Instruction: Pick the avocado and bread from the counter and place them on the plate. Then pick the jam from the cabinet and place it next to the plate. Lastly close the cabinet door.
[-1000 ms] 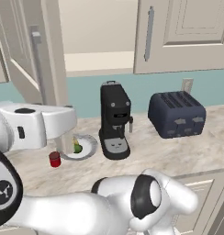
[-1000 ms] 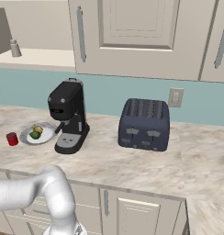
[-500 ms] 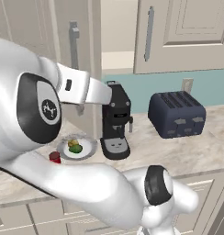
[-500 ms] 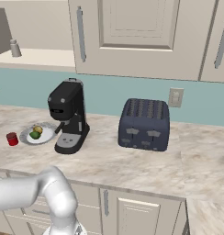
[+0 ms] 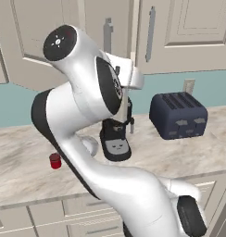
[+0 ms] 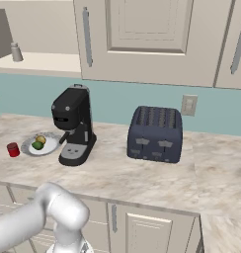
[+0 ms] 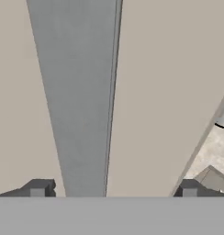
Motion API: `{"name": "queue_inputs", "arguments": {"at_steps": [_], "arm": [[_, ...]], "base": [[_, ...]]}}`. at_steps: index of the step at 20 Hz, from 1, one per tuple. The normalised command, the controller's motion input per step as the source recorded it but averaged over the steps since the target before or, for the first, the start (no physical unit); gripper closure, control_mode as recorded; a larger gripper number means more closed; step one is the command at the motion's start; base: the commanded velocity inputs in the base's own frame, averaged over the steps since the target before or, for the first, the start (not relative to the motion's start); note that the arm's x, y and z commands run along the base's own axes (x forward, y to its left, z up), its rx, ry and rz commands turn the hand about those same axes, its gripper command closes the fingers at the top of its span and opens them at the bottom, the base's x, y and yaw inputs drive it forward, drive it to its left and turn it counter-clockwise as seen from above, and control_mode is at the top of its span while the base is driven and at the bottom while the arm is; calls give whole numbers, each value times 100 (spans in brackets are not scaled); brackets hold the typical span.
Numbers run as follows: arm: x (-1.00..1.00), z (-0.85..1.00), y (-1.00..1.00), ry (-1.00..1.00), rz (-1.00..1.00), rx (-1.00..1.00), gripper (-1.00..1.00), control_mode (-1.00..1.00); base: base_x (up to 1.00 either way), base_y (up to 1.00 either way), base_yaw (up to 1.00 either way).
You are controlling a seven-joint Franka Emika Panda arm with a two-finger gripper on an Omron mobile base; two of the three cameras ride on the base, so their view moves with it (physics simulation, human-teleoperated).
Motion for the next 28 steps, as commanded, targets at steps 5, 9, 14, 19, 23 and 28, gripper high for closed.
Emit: {"name": "queue_inputs", "arguments": {"at_steps": [5, 9, 14, 19, 23, 28], "arm": [[100, -100, 0, -28, 16, -13, -100, -100], [100, -100, 0, -30, 2, -1, -100, -100], [100, -100, 0, -13, 0, 2, -100, -100], [100, -42, 0, -1, -3, 16, -100, -100], [100, -19, 0, 0, -3, 18, -100, -100], [100, -9, -5, 0, 0, 16, -100, -100]], "base": [[0, 0, 0], [0, 0, 0], [0, 0, 0], [0, 0, 0], [0, 0, 0], [0, 0, 0]]}}
